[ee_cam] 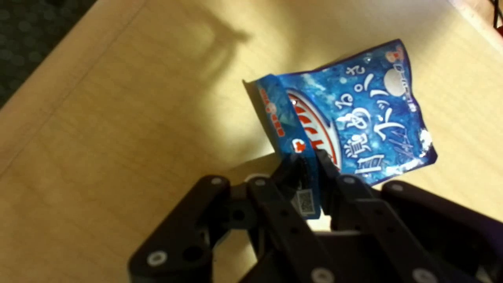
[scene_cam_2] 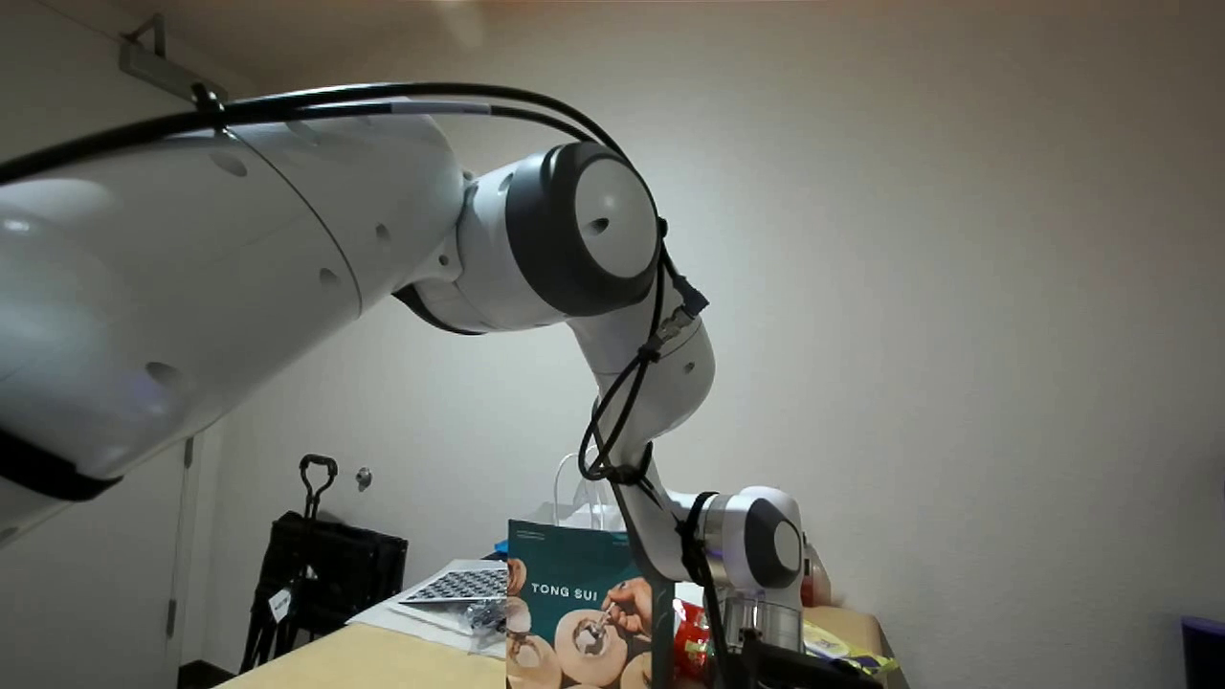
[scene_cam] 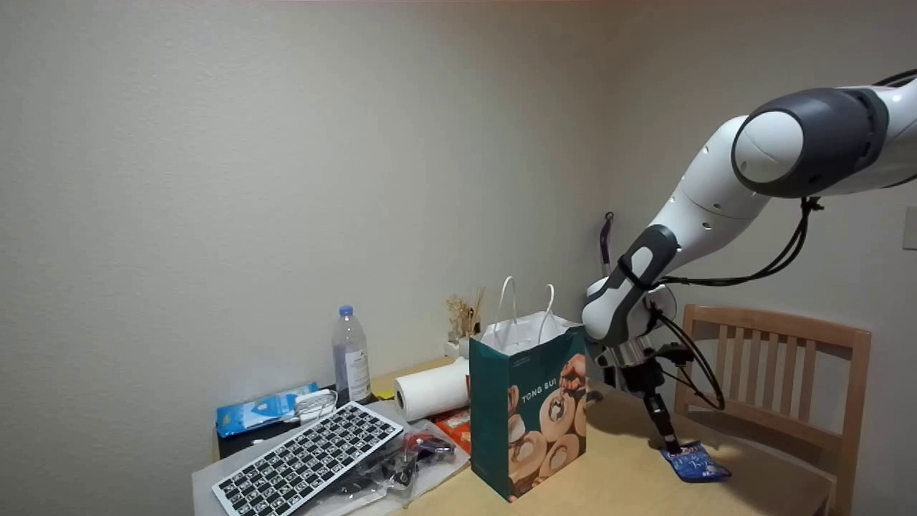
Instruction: Put the sachet on the table in the paper bag
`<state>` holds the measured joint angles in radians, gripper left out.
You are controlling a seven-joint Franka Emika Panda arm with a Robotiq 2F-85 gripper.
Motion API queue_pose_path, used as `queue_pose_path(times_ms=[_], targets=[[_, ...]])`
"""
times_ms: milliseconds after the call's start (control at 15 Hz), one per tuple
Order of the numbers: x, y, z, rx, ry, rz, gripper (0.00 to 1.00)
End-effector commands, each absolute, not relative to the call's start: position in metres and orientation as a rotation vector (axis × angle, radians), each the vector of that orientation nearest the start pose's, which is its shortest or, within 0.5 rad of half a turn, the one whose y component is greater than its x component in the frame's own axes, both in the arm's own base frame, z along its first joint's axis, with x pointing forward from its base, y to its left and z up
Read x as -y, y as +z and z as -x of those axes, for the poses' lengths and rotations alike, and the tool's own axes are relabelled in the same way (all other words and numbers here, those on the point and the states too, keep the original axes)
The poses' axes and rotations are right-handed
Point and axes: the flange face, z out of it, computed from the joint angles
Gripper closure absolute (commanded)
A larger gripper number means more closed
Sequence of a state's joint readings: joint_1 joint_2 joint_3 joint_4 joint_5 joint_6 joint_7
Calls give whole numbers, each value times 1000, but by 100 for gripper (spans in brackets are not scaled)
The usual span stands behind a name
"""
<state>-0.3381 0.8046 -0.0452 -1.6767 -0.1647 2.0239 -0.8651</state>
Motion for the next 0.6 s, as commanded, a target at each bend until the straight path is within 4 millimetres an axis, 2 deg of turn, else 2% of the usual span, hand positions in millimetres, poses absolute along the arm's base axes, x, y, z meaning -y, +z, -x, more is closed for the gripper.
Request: queue_pose_path(times_ms=[0,67,200,533], targets=[[239,116,-565,854,684,2833,100],[237,123,-566,841,683,2854,100],[229,150,-566,823,659,2959,99],[184,239,-563,799,504,3237,99]])
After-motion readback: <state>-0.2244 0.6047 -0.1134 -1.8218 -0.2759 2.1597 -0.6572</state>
